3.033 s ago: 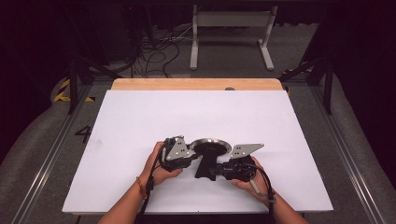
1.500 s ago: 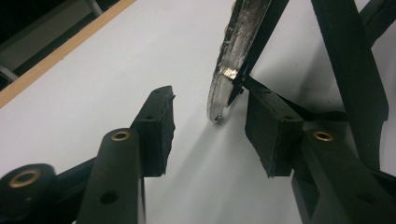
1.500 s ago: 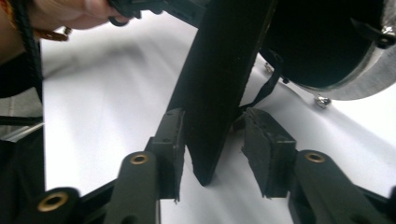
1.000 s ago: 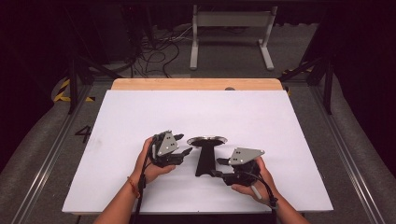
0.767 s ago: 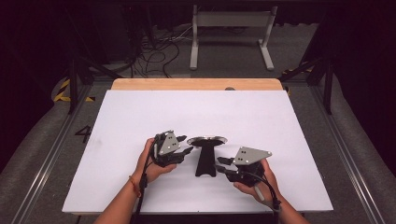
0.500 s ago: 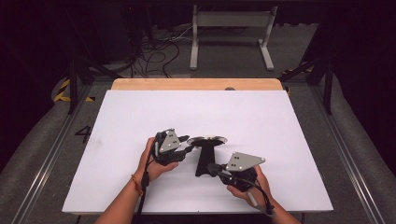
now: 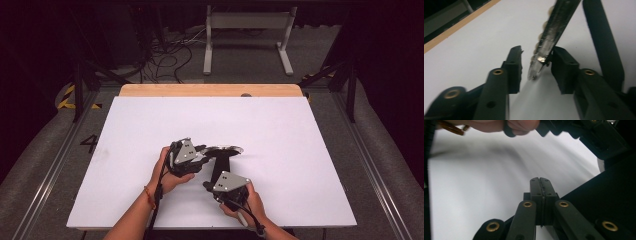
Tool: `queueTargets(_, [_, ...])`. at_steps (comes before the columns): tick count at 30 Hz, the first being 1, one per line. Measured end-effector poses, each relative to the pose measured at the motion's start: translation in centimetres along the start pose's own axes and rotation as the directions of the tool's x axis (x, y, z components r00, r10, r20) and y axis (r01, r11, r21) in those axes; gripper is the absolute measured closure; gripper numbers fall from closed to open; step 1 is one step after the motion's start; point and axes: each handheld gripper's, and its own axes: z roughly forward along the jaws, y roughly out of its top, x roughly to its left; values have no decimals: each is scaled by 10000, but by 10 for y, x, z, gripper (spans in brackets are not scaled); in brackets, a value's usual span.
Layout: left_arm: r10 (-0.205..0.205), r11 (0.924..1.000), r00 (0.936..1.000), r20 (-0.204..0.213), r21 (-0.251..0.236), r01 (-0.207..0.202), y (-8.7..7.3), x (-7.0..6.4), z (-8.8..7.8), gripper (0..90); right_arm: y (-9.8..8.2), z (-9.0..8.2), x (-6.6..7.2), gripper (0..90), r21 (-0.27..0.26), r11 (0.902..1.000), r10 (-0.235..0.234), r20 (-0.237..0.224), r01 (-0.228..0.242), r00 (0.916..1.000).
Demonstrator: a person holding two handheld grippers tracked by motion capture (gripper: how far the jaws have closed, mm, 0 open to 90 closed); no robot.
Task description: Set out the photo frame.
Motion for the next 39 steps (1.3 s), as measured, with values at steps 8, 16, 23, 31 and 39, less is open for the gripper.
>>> queueTargets(8, [-184,9998,9998,-68,33,184,0,-2,4,650,-2,6,0,900,565,9983,-166,565,134,9983])
queueTargets(16, [13,9983,9997,-257,584,2,-2,-4,15,535,0,9,7,861,435,9986,-303,399,286,9987])
queueTargets(23, [94,9960,9996,-248,894,-71,-4,-3,18,676,0,15,7,881,619,9976,-376,850,324,9957])
queueTargets(31, [158,9952,9996,-223,972,-136,-5,-4,14,747,-2,12,1,870,966,9953,-119,1007,21,9948])
queueTargets(39, [179,9962,9990,-398,856,-144,-4,-6,9,783,-9,6,-13,864,937,9939,479,1139,-587,9923])
